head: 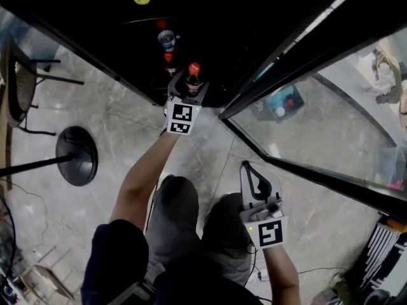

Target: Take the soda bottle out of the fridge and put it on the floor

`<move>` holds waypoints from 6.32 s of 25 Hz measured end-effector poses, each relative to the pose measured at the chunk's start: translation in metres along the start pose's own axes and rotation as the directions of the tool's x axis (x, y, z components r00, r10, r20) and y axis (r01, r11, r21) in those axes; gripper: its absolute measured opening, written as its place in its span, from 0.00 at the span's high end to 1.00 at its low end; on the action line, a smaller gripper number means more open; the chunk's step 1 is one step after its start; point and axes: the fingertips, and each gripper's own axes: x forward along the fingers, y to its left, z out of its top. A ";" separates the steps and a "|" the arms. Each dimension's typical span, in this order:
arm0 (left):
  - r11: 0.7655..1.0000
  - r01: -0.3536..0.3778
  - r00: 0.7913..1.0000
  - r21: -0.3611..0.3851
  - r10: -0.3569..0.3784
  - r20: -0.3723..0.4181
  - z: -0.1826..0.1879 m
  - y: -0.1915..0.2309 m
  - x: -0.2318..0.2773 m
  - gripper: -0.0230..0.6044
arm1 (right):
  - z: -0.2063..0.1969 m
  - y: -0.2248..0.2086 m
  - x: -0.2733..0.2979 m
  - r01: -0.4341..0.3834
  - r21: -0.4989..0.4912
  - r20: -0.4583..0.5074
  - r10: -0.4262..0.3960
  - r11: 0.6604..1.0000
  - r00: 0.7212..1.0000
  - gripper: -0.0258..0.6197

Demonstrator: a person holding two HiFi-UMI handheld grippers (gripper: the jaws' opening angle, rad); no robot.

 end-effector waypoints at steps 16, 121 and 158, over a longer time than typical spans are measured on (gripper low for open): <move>0.996 0.088 0.996 0.019 -0.088 -0.009 -0.073 -0.015 -0.078 0.45 | -0.087 0.012 0.063 -0.112 0.079 -0.042 0.115 0.991 0.992 0.93; 0.999 0.040 0.999 0.004 -0.040 0.034 -0.235 -0.010 -0.175 0.45 | -0.216 0.038 0.123 -0.272 0.023 -0.061 0.273 0.962 0.960 0.93; 0.984 0.046 0.994 0.173 -0.063 0.091 0.112 -0.004 -0.267 0.93 | 0.047 0.036 0.059 -0.215 0.001 0.063 0.215 0.977 0.975 0.93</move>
